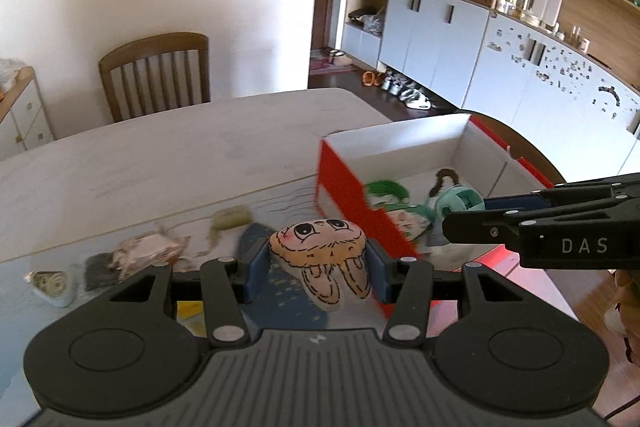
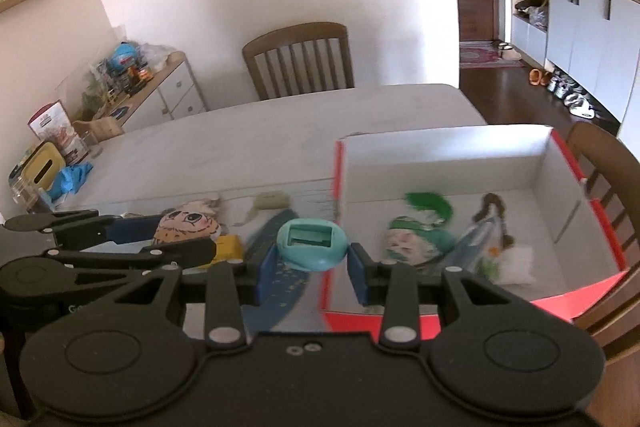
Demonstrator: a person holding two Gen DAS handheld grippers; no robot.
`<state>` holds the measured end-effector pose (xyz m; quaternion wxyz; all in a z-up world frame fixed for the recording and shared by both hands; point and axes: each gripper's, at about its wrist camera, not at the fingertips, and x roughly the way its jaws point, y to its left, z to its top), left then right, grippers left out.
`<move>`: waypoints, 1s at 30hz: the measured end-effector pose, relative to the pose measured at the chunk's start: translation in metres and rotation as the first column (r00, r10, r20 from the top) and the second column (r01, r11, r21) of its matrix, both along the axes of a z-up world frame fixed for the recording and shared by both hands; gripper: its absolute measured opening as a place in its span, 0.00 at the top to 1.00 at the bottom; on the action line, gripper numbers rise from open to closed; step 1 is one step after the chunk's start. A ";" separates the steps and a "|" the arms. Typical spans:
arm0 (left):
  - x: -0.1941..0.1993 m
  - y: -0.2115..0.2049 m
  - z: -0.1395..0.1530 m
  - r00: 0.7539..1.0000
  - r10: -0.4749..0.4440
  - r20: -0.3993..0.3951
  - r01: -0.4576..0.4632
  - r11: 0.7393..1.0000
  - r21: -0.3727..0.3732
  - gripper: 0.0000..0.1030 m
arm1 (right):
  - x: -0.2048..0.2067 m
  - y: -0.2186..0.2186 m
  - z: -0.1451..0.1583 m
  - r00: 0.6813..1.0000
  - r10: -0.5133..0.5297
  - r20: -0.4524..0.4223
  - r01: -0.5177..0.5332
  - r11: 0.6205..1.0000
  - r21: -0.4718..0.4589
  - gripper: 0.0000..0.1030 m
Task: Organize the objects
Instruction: 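Carry the plush and teal case over the shoebox and lower them inside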
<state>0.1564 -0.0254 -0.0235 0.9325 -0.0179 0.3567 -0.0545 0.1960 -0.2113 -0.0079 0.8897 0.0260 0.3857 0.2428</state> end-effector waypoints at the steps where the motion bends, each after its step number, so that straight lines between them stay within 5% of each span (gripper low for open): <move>1: 0.002 -0.006 0.000 1.000 -0.003 -0.001 0.003 1.000 0.001 0.51 | 0.001 -0.006 0.000 1.000 -0.004 0.000 0.004 1.000 0.001 0.64; 17: 0.063 -0.098 -0.014 0.998 -0.052 -0.038 0.053 0.998 0.025 0.51 | 0.035 -0.098 -0.020 0.998 -0.067 -0.014 0.066 0.998 -0.018 0.64; 30: 0.143 -0.135 -0.037 0.992 -0.059 -0.114 0.068 0.995 0.073 0.51 | 0.071 -0.120 -0.057 0.997 -0.048 -0.064 0.040 0.990 -0.133 0.64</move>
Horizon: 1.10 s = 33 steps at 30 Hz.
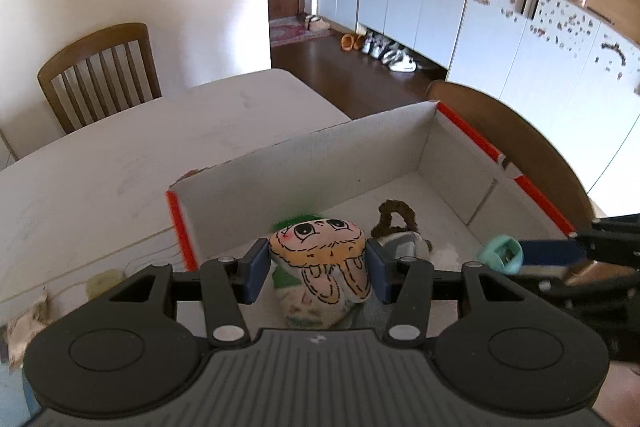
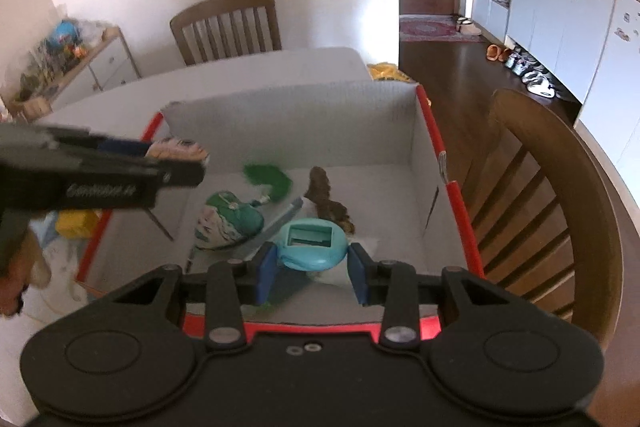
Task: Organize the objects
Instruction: 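Carry the plush and teal case over the shoebox and lower them inside, then open both tools to release the plush and teal case into the box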
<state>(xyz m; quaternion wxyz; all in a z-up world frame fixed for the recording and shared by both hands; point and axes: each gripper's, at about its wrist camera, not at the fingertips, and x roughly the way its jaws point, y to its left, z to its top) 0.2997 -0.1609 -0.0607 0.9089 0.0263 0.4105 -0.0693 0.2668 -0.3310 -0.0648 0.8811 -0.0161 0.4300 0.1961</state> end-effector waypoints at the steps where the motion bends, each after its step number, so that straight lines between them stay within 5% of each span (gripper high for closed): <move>1: 0.005 -0.002 -0.003 1.000 -0.003 -0.007 0.003 1.000 0.010 0.51 | 0.003 0.000 -0.002 1.000 0.001 -0.004 -0.001 1.000 -0.011 0.64; 18: 0.075 -0.019 -0.055 0.985 0.001 -0.173 0.017 0.995 0.099 0.51 | 0.037 0.011 -0.040 0.994 0.075 -0.076 -0.083 0.991 -0.104 0.64; 33: 0.092 -0.018 -0.082 0.956 0.019 -0.292 0.009 0.995 0.097 0.51 | 0.049 0.009 -0.052 0.991 0.085 -0.101 -0.095 0.991 -0.094 0.63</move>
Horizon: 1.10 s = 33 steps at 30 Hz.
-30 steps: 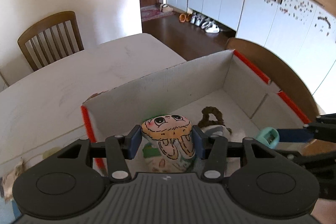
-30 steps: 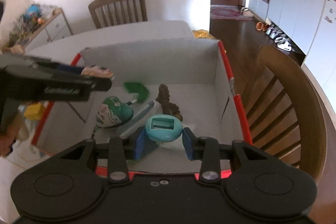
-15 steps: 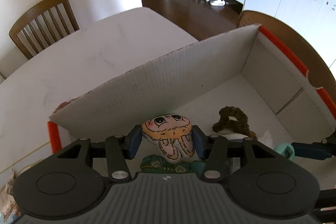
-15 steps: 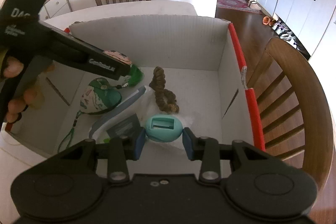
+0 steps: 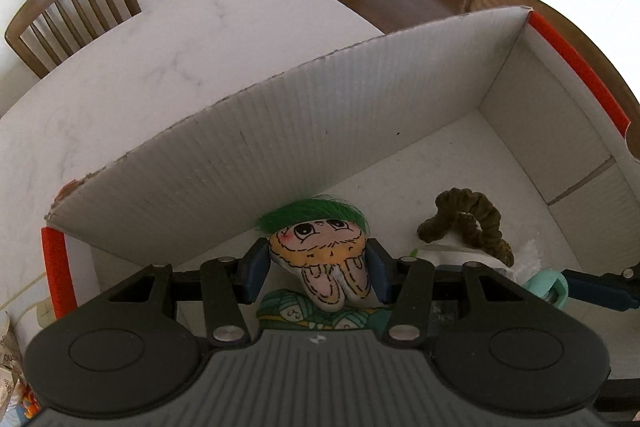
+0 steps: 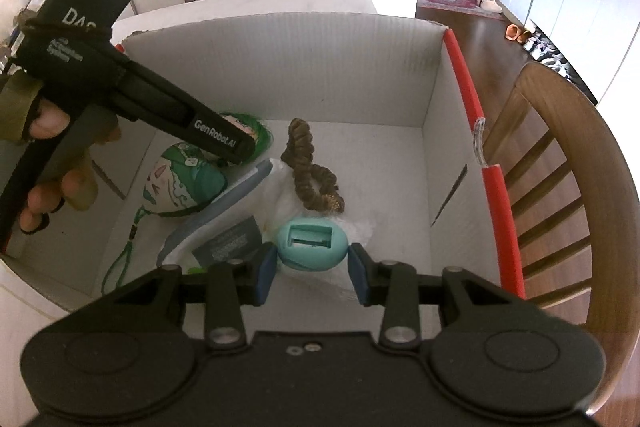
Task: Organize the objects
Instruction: 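Open both tools to release the plush and teal case into the box, then lift both tools out of the box and move back over the table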
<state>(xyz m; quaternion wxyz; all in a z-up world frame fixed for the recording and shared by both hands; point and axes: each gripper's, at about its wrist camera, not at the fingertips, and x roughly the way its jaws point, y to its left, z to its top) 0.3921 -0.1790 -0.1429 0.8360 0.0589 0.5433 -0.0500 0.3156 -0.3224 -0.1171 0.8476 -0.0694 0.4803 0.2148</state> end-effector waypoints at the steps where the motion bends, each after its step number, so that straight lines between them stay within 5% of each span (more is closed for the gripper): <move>1: -0.001 0.000 0.000 1.000 0.002 -0.002 -0.002 1.000 0.000 0.50 | 0.000 -0.001 0.000 1.000 0.000 -0.002 0.000 1.000 0.003 0.63; 7: -0.007 0.009 0.009 0.999 0.035 0.029 -0.034 0.999 -0.041 0.31 | -0.001 -0.003 0.002 1.000 -0.007 -0.005 0.007 1.000 0.014 0.59; 33: -0.105 0.036 0.103 0.957 0.046 0.285 -0.004 0.989 -0.147 0.31 | -0.052 -0.001 0.070 0.992 -0.043 0.119 0.027 0.990 0.135 0.42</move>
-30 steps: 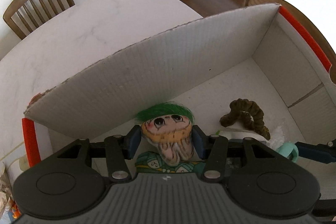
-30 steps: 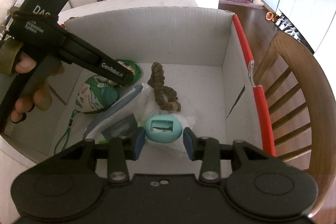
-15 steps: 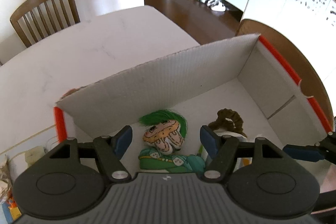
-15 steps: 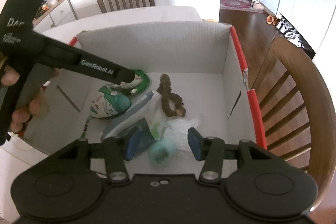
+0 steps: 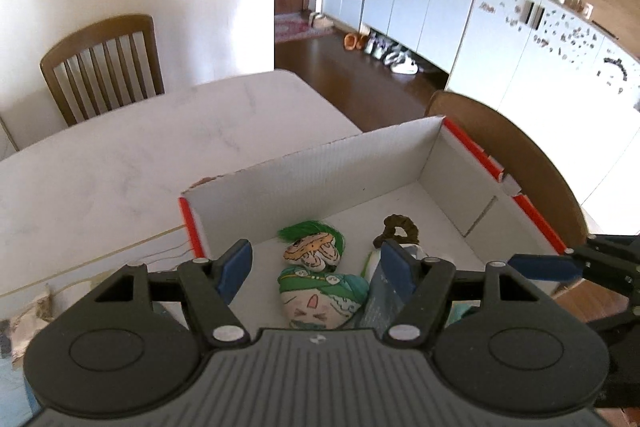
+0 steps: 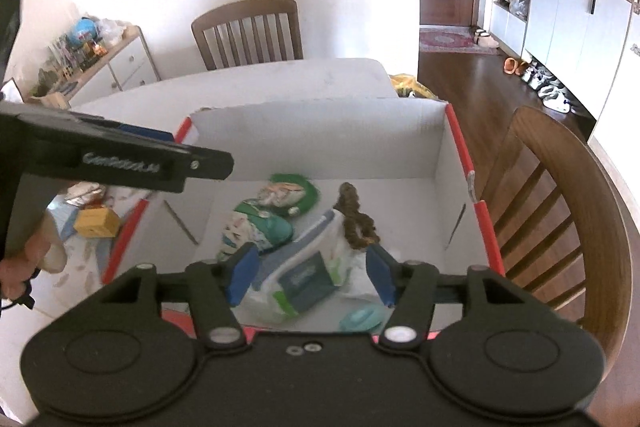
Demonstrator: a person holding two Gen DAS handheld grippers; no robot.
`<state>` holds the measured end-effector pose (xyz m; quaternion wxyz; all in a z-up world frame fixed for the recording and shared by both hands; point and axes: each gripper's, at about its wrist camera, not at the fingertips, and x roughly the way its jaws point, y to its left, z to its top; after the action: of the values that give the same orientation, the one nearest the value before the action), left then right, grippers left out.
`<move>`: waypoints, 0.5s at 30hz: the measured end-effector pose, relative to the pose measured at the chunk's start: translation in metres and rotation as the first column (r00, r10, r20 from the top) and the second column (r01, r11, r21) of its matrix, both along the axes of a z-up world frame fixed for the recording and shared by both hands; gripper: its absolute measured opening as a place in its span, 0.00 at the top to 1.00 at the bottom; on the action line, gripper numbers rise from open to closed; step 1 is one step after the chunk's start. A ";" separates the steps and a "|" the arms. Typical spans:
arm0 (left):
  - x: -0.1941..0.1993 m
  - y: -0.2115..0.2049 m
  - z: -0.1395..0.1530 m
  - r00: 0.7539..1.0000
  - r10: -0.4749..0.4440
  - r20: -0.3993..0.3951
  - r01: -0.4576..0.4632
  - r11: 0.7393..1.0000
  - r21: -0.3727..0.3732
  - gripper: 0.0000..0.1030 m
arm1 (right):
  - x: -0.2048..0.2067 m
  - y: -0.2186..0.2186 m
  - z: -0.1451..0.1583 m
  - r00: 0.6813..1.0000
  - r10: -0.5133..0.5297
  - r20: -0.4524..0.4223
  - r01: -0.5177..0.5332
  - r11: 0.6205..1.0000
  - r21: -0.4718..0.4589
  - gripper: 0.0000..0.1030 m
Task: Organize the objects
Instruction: 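Lift both tools out of the box and move back over the table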
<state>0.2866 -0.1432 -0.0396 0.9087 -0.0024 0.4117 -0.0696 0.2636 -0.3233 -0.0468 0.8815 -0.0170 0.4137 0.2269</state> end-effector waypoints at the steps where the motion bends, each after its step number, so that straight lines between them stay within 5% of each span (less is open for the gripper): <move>1: -0.006 0.002 0.004 1.000 -0.002 0.008 0.002 1.000 -0.003 0.31 | -0.003 0.001 0.002 1.000 -0.001 0.001 0.001 1.000 0.005 0.41; 15: -0.077 0.049 0.034 0.995 0.012 0.099 -0.008 0.999 -0.041 0.24 | -0.035 0.033 0.022 0.999 -0.023 0.026 0.021 0.998 0.058 0.29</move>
<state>0.2100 -0.0940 -0.0054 0.9280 -0.0195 0.3647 -0.0736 0.2289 -0.2903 -0.0247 0.8895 0.0102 0.3953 0.2288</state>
